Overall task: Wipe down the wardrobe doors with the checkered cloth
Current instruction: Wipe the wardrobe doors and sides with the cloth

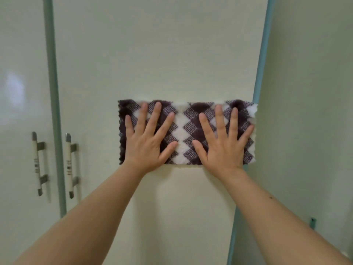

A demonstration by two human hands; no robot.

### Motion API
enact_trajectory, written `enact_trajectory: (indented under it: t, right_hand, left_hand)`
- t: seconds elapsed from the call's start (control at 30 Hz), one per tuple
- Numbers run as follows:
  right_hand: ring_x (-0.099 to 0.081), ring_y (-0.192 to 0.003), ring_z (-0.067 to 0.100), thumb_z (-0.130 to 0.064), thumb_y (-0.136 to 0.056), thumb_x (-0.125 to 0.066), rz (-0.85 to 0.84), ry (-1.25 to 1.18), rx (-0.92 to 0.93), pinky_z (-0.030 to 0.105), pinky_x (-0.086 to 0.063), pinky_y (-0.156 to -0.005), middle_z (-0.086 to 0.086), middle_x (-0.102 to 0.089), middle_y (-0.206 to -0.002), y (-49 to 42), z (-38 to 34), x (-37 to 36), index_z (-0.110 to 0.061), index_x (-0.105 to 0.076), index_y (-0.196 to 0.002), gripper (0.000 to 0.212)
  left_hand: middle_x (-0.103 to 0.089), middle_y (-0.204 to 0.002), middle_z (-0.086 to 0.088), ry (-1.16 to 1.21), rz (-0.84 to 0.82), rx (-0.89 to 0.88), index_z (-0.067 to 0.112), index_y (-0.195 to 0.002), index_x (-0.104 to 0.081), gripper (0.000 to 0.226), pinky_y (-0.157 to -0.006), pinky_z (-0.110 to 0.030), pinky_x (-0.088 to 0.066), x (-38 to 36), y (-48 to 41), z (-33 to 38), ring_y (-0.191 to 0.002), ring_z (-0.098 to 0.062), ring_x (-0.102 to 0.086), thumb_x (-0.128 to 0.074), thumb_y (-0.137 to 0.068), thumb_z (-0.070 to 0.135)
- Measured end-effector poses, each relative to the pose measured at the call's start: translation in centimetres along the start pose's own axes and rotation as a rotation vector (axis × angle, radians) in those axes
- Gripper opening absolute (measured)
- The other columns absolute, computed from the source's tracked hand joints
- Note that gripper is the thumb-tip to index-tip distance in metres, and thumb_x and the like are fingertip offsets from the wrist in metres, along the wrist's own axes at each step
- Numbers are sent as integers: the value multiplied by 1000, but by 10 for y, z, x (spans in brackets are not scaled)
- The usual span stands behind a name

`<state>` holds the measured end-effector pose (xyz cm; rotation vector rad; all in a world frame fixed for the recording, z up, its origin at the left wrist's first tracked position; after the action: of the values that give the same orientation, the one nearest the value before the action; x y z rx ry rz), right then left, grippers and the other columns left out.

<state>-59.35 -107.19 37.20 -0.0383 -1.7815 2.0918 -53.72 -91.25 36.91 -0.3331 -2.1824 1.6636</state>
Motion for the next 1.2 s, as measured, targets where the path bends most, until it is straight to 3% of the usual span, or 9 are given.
enact_trajectory:
  t: [0.1,0.2,0.33,0.47,0.67,0.8,0.87,1.03,1.2]
  right_hand:
    - [0,-141,39,-56,-91,-25,-26,-4,16,73,-4,-101,7,1,-157,9,-9,0,-29,-10,-149,65]
    - [-8,-138,46,-46,-76,-39,-73,-88,-82,77,-3,-95,15,-19,-153,1,-18,7,-25,-30,-137,65]
    - [0,-140,45,-56,-82,-31,-108,-224,-284,77,3,-95,12,-11,-156,-12,-30,12,-24,-29,-142,68]
    - [-3,-140,44,-57,-88,-24,-78,-193,-360,73,3,-100,14,-12,-155,-16,-39,6,-23,-24,-146,67]
    - [-4,-138,37,-57,-94,-12,-6,-52,-206,61,8,-105,16,-18,-153,-7,-58,-5,-22,-15,-147,64]
    - [18,-141,26,-58,-93,-11,25,-47,-89,57,17,-106,3,9,-157,-6,-89,-9,-31,4,-148,63]
    - [22,-140,24,-56,-94,-10,33,-50,-33,57,17,-106,4,3,-157,-5,-109,-11,-30,-3,-149,61]
    - [21,-141,24,-54,-95,-8,44,0,96,57,16,-107,0,23,-154,-8,-153,-17,-29,-7,-148,59]
    - [19,-141,24,-50,-95,-18,80,-6,224,57,9,-108,5,-13,-152,-12,-183,-15,-27,-18,-145,55]
  left_hand:
    - [-19,-153,-6,-6,7,-13,31,-145,-24,64,-106,-62,-10,-3,19,1,-140,-33,-15,-27,-90,61]
    - [-22,-152,-8,-1,23,19,32,-145,-24,63,-104,-65,-11,0,25,0,-140,-33,-18,-29,-90,61]
    - [-22,-151,-12,117,18,159,31,-142,-30,60,-104,-67,-6,6,29,-4,-140,-31,-18,-34,-88,57]
    - [-20,-152,-10,303,3,330,30,-141,-28,55,-107,-59,5,1,28,-13,-142,-23,-10,-14,-94,54]
    - [-22,-150,-6,162,63,358,28,-142,-26,57,-111,-53,0,-7,41,-27,-143,-13,3,-17,-94,56]
    - [-25,-149,-8,109,103,353,26,-142,-27,56,-111,-53,-3,-6,62,-48,-143,-15,0,-22,-94,56]
    - [-24,-151,-8,102,90,371,27,-144,-24,57,-111,-53,-3,-7,73,-63,-143,-15,2,-21,-94,56]
    - [10,-156,4,104,55,445,34,-146,-7,58,-112,-50,3,-13,100,-92,-143,-14,7,-17,-94,57]
    - [16,-155,7,128,69,463,31,-148,-4,57,-113,-43,-1,-14,113,-103,-143,-14,6,-16,-96,52]
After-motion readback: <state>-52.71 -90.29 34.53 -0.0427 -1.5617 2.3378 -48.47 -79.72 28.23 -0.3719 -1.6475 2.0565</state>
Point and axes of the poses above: each hand's wrist, its own y-axis away from the middle knuckle, its own x-axis out of the back of the hand, z = x × y, the point moved 8 cm from there along -y, towards the middle knuckle
